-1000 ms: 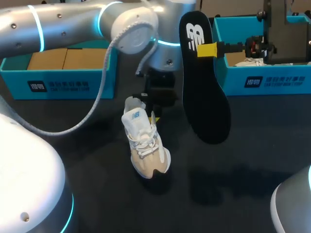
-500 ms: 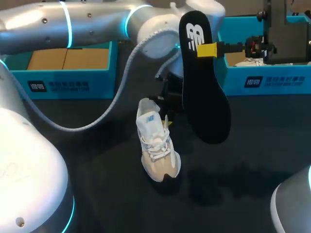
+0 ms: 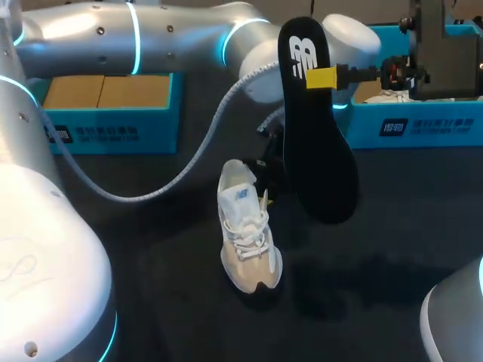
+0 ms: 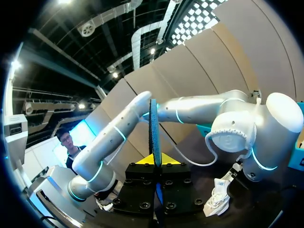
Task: Take the shoe out of the shoebox, open the shoe tongue, remove and reinsert the insole, then place the shoe into the shoebox
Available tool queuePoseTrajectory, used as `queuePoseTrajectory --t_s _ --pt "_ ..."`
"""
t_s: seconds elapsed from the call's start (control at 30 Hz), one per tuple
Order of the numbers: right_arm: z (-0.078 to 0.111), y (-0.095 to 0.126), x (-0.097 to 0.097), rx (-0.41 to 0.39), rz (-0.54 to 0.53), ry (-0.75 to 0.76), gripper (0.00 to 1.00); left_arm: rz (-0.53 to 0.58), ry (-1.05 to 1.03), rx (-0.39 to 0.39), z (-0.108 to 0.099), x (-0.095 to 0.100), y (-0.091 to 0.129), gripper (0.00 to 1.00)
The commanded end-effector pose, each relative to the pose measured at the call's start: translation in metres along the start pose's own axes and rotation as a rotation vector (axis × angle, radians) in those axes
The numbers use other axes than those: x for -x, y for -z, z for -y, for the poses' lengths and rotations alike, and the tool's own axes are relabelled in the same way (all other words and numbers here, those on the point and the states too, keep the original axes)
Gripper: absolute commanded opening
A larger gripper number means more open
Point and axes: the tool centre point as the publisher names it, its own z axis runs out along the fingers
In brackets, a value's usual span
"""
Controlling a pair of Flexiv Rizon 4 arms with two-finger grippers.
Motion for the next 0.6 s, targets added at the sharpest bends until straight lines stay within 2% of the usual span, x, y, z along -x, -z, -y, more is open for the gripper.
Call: queuePoseTrajectory --t_s 0.03,0.2,0.6 --pt "-0.0027 -0.0041 0.0006 -0.004 0.001 -0.002 0.0 -0.026 -0.005 -0.011 -0.0021 0.0084 -0.0073 0.0" --pt "-0.0027 -0.0041 0.0006 -0.004 0.001 -0.002 0.0 -0.042 -0.059 -0.025 0.0014 0.0115 -0.0126 0.0" --pt "-0.0027 -0.0041 0.0006 -0.004 0.001 -0.002 0.0 -0.065 -0.14 -0.02 0.006 0.005 -0.0166 0.0"
